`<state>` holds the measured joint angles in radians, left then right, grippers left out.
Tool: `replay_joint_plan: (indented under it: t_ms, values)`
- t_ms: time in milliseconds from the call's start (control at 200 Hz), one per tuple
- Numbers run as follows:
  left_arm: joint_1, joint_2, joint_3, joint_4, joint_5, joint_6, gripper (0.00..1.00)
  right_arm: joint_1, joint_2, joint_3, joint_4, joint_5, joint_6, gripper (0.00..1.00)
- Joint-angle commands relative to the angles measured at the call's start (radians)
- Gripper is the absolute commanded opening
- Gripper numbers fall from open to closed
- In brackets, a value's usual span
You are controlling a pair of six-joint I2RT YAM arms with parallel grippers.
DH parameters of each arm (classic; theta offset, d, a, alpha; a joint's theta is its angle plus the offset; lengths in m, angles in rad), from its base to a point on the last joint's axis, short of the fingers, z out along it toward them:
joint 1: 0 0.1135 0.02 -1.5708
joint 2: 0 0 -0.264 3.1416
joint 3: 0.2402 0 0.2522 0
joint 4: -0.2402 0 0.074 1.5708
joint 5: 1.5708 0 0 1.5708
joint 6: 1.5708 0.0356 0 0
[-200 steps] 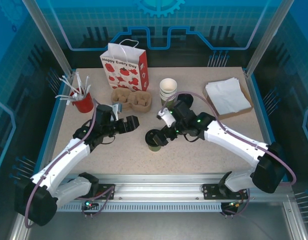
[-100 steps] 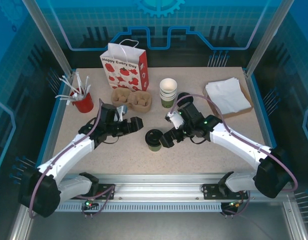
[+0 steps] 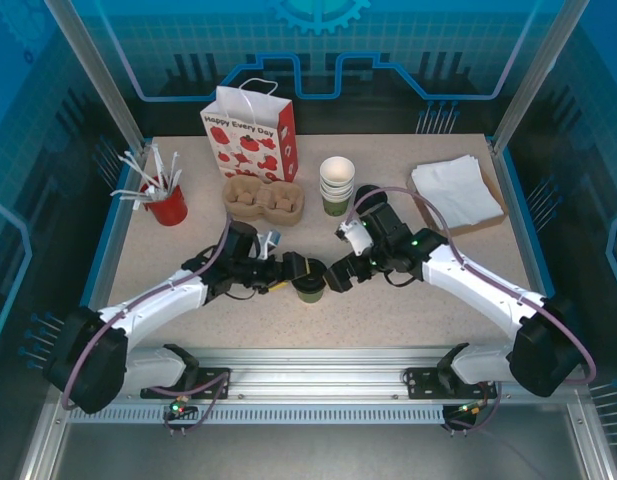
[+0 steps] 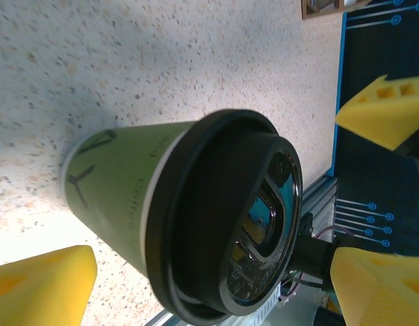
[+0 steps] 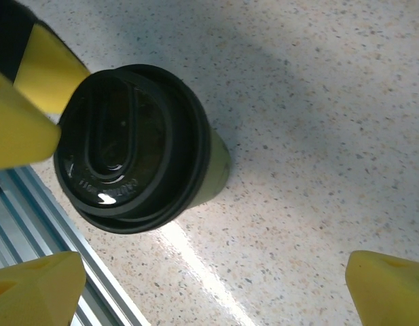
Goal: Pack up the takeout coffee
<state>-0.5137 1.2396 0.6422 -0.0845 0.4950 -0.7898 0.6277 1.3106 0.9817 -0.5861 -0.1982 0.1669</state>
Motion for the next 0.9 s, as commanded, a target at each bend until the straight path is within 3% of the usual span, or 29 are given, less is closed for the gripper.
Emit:
replay_joint_plan:
  t_ms: [0,410,895]
  values:
    - [-0.024,0.026,-0.011,0.068,0.016,-0.042,0.89,-0.034,-0.040,0.031,-0.046,0.011,-0.007,1.00]
    - [-0.130,0.163,0.016,0.222,-0.027,-0.119,0.82,-0.142,-0.118,0.059,-0.106,0.013,-0.009,1.00]
    - [-0.268,0.497,0.297,0.346,-0.005,-0.154,0.83,-0.271,-0.155,0.089,-0.156,0.022,0.003,0.99]
